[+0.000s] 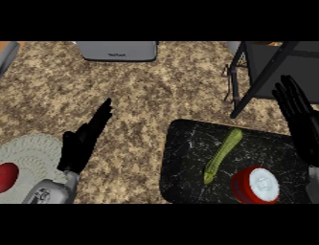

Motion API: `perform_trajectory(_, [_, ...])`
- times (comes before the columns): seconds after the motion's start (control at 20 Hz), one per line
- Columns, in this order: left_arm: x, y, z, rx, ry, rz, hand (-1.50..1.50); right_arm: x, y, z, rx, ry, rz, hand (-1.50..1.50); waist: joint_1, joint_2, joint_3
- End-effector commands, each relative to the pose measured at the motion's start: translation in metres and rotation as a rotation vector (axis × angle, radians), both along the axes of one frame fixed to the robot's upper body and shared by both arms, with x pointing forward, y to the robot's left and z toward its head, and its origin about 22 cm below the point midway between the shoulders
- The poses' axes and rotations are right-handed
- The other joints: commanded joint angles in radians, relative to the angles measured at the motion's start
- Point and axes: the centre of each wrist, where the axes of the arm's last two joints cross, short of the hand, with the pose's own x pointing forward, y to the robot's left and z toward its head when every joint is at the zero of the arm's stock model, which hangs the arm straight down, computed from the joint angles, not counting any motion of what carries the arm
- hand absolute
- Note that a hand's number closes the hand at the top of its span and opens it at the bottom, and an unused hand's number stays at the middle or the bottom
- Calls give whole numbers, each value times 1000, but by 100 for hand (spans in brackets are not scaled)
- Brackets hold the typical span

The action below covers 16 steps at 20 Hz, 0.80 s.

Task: Pick the can from the tray and place it in the tiered shelf

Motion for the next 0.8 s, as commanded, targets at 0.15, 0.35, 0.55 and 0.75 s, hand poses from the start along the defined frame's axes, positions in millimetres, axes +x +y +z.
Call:
perform_trajectory(0.15, [5,43,17,77,-162,97,0,-17,-24,33,-54,33,89,-150,-32,24,-7])
perform_trajectory(0.35, [13,21,12,44,-134,114,0,-7,18,-11,751,111,1,150,-55,25,33])
perform_trajectory(0.55, [15,19,15,58,-174,107,0,-27,-85,-13,-372,62,-417,150,-43,33,-7])
perform_trajectory(0.75, [12,23,15,47,-170,113,0,-51,-75,-56,-174,-59,-543,-150,-38,26,-5])
